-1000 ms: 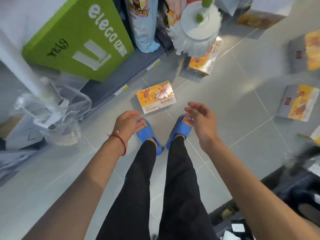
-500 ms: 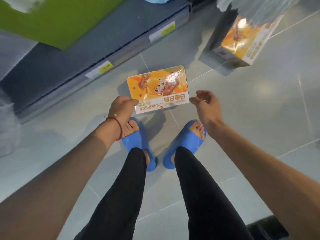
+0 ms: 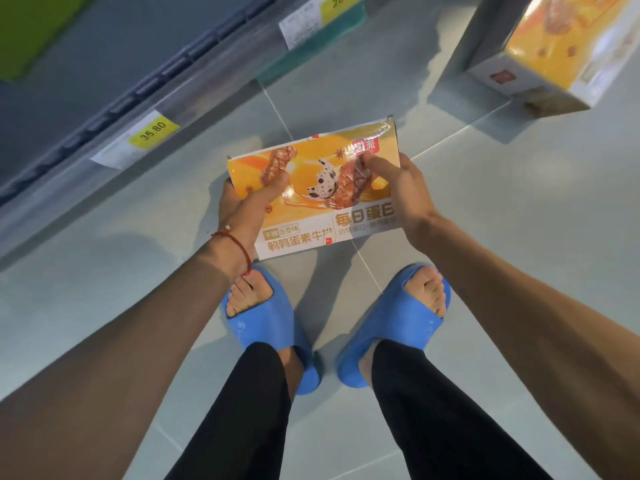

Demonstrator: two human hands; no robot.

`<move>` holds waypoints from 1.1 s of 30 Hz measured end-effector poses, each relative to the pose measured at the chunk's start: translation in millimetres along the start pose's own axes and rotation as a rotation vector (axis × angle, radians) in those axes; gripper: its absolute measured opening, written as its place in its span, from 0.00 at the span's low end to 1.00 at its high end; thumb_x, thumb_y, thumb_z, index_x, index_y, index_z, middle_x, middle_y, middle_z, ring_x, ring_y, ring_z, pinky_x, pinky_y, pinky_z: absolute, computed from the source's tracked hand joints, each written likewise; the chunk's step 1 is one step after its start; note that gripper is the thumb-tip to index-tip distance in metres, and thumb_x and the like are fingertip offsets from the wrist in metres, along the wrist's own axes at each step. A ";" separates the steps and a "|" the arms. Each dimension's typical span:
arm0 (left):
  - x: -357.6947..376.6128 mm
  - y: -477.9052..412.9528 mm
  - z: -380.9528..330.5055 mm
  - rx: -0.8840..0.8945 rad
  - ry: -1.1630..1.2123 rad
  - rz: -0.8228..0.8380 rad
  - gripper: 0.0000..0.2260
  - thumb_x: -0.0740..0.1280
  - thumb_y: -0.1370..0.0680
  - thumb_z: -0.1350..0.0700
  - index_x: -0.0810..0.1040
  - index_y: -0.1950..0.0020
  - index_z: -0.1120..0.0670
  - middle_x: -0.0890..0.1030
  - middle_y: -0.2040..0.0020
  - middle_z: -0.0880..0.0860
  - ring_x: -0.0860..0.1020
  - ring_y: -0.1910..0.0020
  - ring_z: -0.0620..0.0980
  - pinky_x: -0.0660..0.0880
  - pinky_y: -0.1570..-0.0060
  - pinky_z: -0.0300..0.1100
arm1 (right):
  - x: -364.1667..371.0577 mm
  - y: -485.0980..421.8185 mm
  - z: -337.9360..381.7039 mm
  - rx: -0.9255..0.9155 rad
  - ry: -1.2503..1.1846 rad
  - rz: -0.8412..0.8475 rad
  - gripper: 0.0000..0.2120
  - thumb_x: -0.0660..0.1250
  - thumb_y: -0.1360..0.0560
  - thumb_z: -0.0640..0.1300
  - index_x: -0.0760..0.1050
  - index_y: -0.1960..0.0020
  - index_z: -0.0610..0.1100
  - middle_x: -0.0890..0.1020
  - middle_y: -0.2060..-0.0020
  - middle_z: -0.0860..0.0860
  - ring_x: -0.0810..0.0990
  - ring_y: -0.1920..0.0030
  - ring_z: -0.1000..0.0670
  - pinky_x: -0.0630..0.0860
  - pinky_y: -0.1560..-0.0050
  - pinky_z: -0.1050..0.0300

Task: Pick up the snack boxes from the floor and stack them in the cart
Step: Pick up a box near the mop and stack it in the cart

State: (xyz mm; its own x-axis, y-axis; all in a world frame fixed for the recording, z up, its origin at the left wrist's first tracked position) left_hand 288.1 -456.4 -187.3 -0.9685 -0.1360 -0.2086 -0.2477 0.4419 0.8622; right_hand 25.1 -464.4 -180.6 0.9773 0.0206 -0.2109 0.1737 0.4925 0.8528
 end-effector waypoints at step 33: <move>-44.6 506.3 -232.7 0.041 -0.063 0.130 0.26 0.76 0.30 0.39 0.68 0.42 0.47 0.86 0.50 0.55 0.87 0.53 0.55 0.82 0.50 0.61 | -169.6 516.7 142.7 0.139 -0.536 -0.229 0.45 0.71 0.39 0.73 0.75 0.34 0.43 0.88 0.51 0.47 0.89 0.52 0.45 0.81 0.40 0.40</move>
State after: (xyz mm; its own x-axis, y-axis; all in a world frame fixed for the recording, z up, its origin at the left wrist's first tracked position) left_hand 211.8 -433.0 366.0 -0.9919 -0.0197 -0.1256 -0.1192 0.4886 0.8643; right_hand -33.6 -337.5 364.0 0.8320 -0.5321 -0.1571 0.3661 0.3139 0.8760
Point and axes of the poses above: each hand's wrist, its own y-axis away from the middle knuckle, its own x-axis out of the palm, z = x × y, the point moved 10 cm from there along -y, towards the middle knuckle
